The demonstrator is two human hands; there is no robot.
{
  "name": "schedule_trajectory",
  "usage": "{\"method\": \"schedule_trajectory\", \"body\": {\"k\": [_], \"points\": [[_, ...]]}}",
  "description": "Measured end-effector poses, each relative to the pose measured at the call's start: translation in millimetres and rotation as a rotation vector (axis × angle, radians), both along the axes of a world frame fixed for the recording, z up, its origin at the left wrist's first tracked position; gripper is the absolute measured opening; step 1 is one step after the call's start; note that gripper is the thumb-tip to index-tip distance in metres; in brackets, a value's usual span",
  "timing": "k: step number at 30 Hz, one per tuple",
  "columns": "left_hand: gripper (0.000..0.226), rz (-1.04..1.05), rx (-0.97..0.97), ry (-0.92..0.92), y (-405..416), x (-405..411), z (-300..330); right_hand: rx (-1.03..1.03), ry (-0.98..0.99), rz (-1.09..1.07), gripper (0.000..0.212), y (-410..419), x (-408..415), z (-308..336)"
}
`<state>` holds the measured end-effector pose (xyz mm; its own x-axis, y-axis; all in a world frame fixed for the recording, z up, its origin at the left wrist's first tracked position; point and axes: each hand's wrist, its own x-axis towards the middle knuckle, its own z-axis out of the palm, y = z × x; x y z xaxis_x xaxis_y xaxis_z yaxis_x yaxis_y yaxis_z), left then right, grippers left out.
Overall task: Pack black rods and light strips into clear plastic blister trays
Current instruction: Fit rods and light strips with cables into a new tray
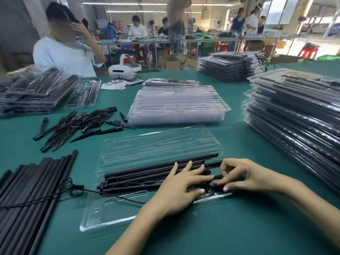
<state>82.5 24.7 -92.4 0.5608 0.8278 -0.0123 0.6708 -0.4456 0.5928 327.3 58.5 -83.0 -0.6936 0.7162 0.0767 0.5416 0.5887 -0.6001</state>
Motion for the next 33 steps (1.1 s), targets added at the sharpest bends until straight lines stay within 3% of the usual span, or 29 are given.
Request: {"method": "schedule_trajectory", "body": {"k": [7, 13, 18, 25, 28, 33], "points": [[0.049, 0.090, 0.059, 0.049, -5.2, 7.0, -1.0, -0.046, -0.089, 0.010, 0.027, -1.1, 3.6, 6.0], [0.049, 0.166, 0.039, 0.028, -5.5, 12.0, 4.6, 0.096, -0.132, 0.007, 0.026, -11.0, 1.5, 3.6], [0.047, 0.222, 0.056, 0.050, -2.2, 17.7, 9.9, 0.016, -0.133, -0.007, 0.026, -9.3, 2.1, 10.1], [0.044, 0.197, 0.035, -0.077, 4.6, 7.4, 9.5, 0.287, -0.400, 0.007, 0.030, -11.3, 0.3, 15.0], [0.042, 0.202, 0.010, -0.147, 3.5, 3.4, 6.4, 0.187, -0.345, 0.006, 0.029, -15.4, 0.0, 16.6], [0.042, 0.243, 0.053, -0.072, 5.5, 11.7, 10.1, 0.170, -0.303, 0.004, 0.026, -13.8, 0.2, 13.8]]}}
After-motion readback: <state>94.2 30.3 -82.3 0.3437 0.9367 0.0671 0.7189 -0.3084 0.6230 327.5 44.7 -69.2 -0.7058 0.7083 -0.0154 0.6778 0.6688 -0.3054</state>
